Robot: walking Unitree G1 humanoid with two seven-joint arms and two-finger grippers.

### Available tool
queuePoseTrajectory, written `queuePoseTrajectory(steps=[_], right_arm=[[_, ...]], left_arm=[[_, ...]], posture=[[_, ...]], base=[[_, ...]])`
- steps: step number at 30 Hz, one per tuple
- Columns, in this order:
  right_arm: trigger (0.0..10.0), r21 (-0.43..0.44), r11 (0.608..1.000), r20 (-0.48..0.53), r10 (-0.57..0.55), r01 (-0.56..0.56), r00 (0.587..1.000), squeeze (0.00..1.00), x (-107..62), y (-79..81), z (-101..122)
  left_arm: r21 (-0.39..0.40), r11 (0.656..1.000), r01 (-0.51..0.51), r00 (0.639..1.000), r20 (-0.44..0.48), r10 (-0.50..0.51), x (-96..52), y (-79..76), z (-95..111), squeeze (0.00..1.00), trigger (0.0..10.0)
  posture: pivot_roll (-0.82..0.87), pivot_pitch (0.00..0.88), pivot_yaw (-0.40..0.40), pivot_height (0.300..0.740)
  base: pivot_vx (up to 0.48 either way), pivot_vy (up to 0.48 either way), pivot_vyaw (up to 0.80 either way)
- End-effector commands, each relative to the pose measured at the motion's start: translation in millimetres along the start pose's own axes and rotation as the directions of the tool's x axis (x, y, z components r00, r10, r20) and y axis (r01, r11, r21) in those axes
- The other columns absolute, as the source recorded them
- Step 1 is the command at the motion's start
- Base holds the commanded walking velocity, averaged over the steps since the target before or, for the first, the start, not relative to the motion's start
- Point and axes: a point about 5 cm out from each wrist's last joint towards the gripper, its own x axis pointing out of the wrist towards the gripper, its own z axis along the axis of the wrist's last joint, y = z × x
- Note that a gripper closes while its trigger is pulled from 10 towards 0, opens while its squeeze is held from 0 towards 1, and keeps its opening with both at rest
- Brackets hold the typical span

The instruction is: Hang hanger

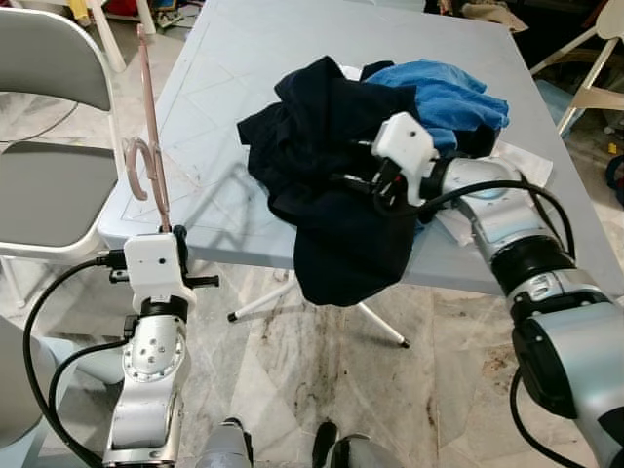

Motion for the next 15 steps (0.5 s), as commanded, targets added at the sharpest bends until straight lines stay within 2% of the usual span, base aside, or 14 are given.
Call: queuePoseTrajectory(steps=[1, 7, 11, 15], right_arm=[[10.0, 0.038, 0.999, 0.030, 0.013, -0.014, 0.999, 1.00, -10.8, -8.7, 4.7], [10.0, 0.072, 0.995, 0.022, 0.069, -0.070, 0.997, 1.00, -24.7, -8.7, -2.4], [10.0, 0.161, 0.980, 0.075, 0.109, -0.120, 0.991, 1.00, -38.0, -7.2, -5.2], [10.0, 0.211, 0.962, 0.110, 0.152, -0.173, 0.982, 1.00, -43.5, -2.0, -6.8]], left_arm=[[-0.009, 0.999, 0.039, 0.998, -0.043, -0.039, -2.0, -8.3, -8.3, 0.00, 10.0], [-0.012, 0.999, 0.039, 0.998, -0.042, -0.039, -2.8, -8.6, -8.4, 0.00, 10.0], [-0.015, 0.999, 0.036, 0.998, -0.047, -0.037, -5.1, -8.2, -9.9, 0.00, 10.0], [-0.017, 0.999, 0.041, 0.998, -0.048, -0.041, -5.9, -8.4, -10.0, 0.00, 10.0]], posture=[[0.26, 0.210, -0.091, 0.740], [0.26, 0.214, -0.095, 0.740], [0.26, 0.219, -0.094, 0.740], [0.26, 0.222, -0.092, 0.740]], base=[[0.000, 0.000, 0.00], [0.000, 0.000, 0.00], [0.000, 0.000, 0.00], [0.000, 0.000, 0.00]])
